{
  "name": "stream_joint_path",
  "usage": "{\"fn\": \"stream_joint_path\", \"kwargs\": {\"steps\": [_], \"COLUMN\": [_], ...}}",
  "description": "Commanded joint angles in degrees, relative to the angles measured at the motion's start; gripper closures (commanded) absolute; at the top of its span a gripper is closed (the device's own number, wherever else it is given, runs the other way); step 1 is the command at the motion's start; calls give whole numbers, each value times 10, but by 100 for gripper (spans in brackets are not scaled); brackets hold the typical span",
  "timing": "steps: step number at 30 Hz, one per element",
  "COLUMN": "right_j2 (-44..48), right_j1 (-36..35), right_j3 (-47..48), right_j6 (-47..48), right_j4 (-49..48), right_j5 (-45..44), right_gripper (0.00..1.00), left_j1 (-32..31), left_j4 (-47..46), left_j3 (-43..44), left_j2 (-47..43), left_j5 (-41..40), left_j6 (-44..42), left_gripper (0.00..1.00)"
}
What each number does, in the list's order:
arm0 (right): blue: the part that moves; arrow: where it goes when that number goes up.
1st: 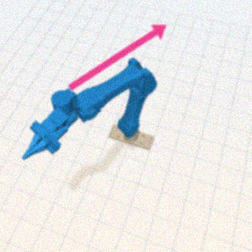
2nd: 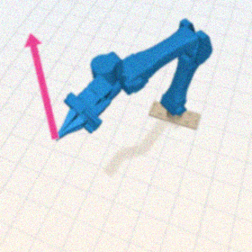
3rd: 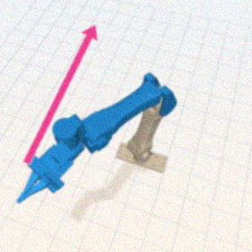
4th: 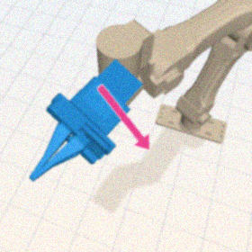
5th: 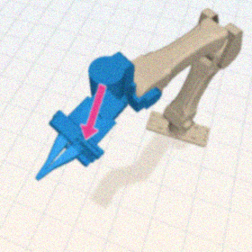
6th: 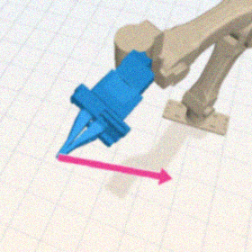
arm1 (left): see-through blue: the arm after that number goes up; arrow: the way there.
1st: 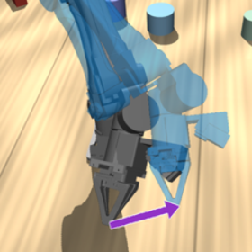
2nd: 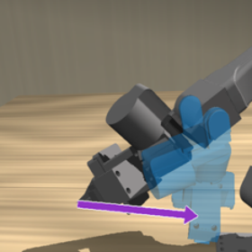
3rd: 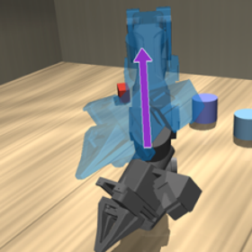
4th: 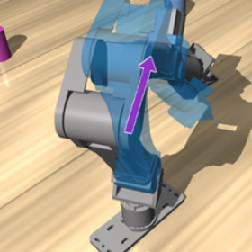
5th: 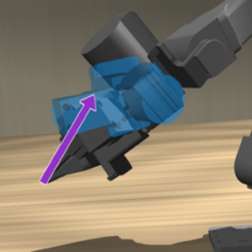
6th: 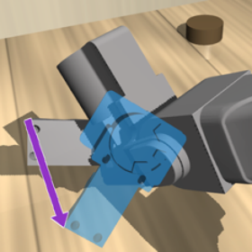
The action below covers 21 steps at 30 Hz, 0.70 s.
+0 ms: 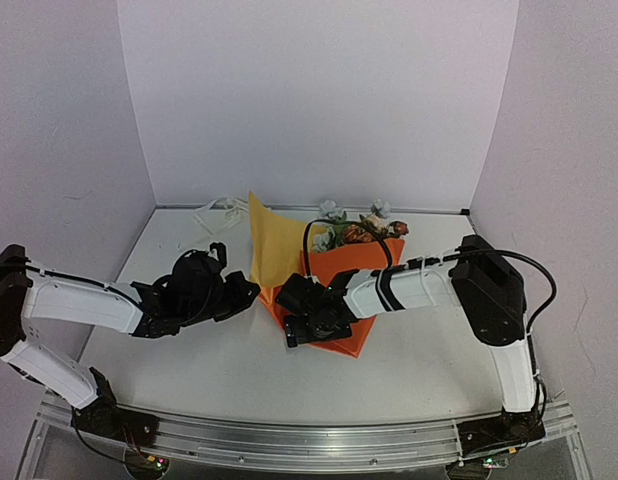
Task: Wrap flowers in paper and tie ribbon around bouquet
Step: Fold the 2/3-folded wrapping paper at the center of the board.
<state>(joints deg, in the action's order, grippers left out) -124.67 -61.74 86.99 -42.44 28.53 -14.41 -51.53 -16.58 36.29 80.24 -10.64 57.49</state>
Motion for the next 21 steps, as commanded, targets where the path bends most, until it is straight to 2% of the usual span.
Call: {"fn": "stream_joint_path", "kwargs": {"steps": [1,8,15,21], "right_j2": [-34,28,137,190], "right_j1": [-4,-4,-3,7], "right_j3": [-1,-20,-60,-125], "right_j6": [-11,-3,16,2], "right_j4": [43,36,-6,-66], "right_j5": [4,8,10,37], "right_gripper": [5,2,2,2], "left_j1": [-1,0,-1,-1], "left_j4": [8,7,22,16], "left_j3": [20,40,50,75], "left_j2": [-31,10,19,31], "left_j5": [-10,18,16,45], "left_j6": [11,-13,-34,-84], "left_gripper": [100,100,100,100]}}
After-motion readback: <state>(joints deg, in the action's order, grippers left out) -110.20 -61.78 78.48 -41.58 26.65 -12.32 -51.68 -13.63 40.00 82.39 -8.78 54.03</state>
